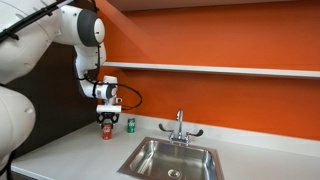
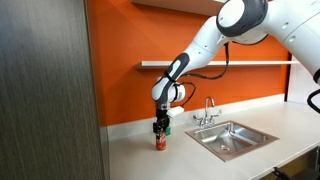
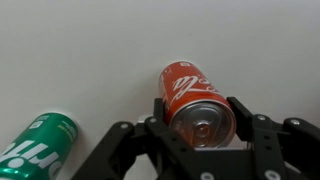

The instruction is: Put the orange can inside the sink

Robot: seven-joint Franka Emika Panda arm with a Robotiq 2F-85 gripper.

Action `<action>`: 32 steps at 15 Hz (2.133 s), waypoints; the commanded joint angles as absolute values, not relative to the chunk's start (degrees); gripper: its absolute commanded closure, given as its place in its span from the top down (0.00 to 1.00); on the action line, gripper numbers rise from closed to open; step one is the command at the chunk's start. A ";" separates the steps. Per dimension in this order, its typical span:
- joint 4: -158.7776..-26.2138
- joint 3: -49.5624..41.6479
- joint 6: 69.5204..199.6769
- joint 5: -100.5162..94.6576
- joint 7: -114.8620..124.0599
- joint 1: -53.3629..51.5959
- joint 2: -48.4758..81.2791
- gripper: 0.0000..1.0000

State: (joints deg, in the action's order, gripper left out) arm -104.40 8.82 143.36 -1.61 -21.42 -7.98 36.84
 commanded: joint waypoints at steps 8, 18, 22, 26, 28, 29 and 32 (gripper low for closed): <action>-105.60 9.37 141.87 -3.18 -19.61 -7.86 32.85 0.39; -109.03 9.23 142.38 -3.10 -19.34 -7.86 28.60 0.39; -112.24 9.09 142.81 -2.61 -19.18 -7.10 25.25 0.39; -116.06 8.84 142.77 -2.29 -19.11 -6.26 22.16 0.39; -118.27 8.74 142.80 -2.01 -19.02 -5.91 20.62 0.39; -119.30 8.63 143.04 -1.98 -18.83 -5.75 19.97 0.39; -121.88 8.34 143.37 -1.28 -18.14 -5.01 18.07 0.39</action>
